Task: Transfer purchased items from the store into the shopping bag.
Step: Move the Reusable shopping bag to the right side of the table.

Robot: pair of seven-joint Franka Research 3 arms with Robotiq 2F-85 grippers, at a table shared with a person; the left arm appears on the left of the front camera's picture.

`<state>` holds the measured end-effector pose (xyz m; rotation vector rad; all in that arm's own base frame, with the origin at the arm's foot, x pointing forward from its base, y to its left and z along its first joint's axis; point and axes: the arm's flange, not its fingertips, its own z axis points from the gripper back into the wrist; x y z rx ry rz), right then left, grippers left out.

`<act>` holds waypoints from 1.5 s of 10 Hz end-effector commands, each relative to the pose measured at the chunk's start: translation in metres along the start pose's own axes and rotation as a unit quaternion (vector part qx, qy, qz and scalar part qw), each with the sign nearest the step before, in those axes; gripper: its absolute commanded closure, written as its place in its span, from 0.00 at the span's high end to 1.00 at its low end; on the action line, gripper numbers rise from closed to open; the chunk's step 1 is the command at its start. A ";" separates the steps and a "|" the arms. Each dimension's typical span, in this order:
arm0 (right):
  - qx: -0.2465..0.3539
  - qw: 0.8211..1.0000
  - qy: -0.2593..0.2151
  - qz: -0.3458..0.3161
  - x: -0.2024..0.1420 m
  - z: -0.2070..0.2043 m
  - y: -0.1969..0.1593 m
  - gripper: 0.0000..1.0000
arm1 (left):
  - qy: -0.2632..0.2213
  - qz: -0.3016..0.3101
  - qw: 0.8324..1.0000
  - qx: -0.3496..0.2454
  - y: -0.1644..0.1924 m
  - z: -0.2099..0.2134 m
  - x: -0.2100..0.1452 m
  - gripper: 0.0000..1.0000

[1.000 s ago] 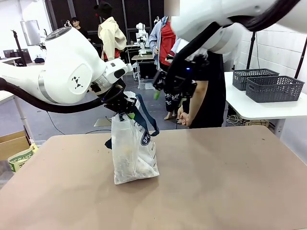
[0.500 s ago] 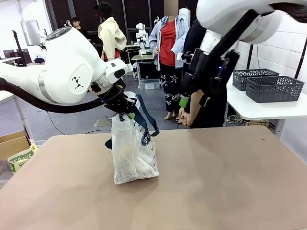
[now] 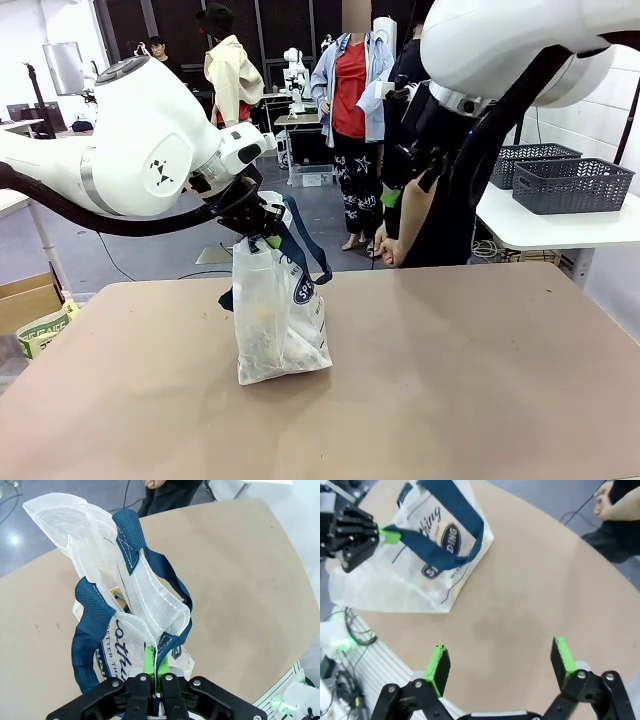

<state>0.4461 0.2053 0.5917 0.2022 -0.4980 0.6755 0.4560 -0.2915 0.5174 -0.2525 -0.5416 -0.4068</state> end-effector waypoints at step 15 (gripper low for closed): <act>0.005 1.000 0.014 0.000 -0.001 0.004 0.001 1.00 | 0.038 0.024 0.982 0.186 0.004 0.107 0.031 0.00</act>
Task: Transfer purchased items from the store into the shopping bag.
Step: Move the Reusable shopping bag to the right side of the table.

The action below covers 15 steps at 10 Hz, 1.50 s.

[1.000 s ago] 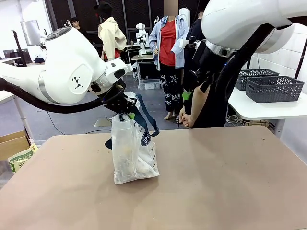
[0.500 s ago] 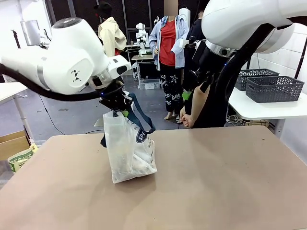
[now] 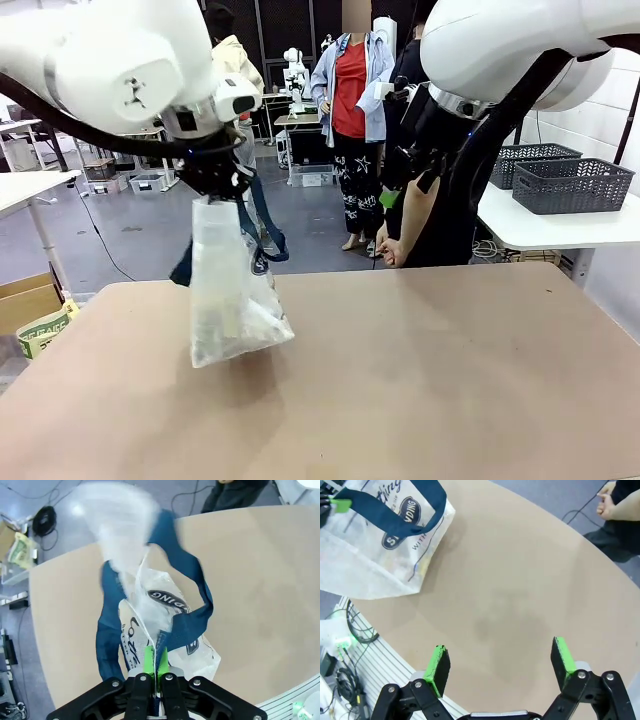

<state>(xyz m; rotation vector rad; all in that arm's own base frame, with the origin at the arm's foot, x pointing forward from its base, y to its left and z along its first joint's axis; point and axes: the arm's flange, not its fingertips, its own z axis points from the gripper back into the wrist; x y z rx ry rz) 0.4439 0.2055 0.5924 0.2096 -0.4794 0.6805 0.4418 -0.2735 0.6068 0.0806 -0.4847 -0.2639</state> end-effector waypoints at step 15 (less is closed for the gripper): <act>-0.001 1.000 0.006 0.000 0.000 0.002 0.000 1.00 | 0.012 -0.038 0.991 0.127 0.192 0.068 -0.095 0.00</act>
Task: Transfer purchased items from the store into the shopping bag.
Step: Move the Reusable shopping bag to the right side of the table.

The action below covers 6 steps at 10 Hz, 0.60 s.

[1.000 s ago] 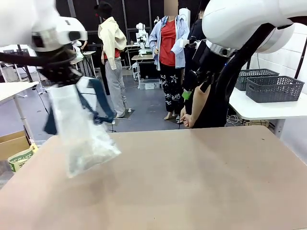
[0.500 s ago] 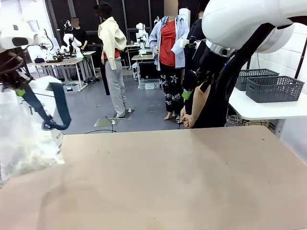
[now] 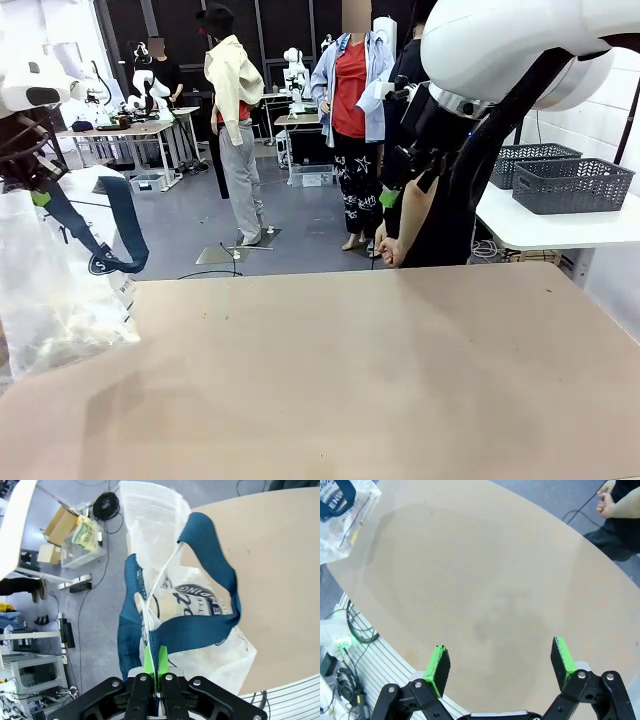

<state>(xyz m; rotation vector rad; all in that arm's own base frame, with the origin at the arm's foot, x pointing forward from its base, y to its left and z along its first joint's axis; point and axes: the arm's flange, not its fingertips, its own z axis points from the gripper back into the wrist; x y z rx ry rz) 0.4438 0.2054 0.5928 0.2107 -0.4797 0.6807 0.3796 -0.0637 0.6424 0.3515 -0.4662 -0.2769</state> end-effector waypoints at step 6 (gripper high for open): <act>-0.002 1.000 0.007 0.000 0.000 0.002 0.000 1.00 | -0.073 -0.066 0.995 0.002 0.050 -0.038 0.040 0.00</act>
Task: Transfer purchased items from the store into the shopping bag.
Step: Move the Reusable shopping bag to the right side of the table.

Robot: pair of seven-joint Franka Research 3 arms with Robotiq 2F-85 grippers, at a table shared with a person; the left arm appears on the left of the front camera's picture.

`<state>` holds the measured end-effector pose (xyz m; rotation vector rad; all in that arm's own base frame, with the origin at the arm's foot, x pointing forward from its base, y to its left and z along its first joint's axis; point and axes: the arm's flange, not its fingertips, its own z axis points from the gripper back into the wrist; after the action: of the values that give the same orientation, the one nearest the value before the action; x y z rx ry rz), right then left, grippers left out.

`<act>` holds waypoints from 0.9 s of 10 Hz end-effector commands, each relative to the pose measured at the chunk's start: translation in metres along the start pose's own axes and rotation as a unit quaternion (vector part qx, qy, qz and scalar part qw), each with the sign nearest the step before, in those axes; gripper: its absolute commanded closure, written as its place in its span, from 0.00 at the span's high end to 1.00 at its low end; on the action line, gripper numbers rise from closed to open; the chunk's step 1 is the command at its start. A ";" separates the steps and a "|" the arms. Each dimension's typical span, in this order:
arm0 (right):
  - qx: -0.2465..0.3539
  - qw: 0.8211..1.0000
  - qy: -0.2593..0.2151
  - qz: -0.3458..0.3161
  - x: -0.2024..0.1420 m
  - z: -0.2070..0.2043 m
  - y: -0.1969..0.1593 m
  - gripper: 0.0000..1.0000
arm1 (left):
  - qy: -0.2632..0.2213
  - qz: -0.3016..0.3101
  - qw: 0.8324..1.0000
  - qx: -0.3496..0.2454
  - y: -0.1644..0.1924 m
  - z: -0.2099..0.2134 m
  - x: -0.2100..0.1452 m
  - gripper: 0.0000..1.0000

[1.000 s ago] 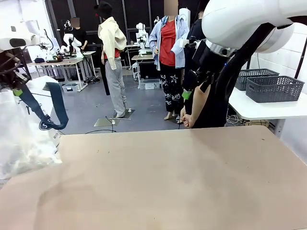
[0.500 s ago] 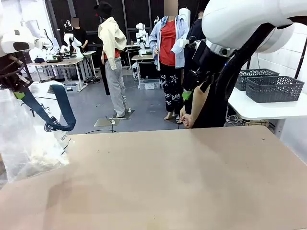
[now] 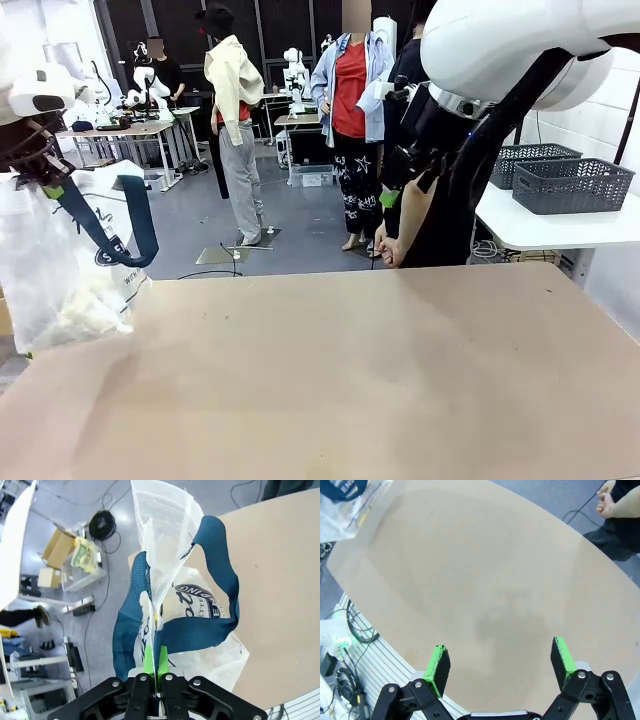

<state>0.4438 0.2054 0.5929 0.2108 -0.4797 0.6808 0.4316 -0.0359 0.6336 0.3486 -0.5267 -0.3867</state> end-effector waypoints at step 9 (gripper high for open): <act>-0.002 1.000 0.007 0.000 0.000 0.002 0.000 1.00 | -0.121 0.008 0.992 -0.018 0.043 -0.097 0.010 0.00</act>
<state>0.4438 0.2054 0.5929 0.2108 -0.4796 0.6808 0.5061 0.0165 0.5747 0.2755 -0.7167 -0.4508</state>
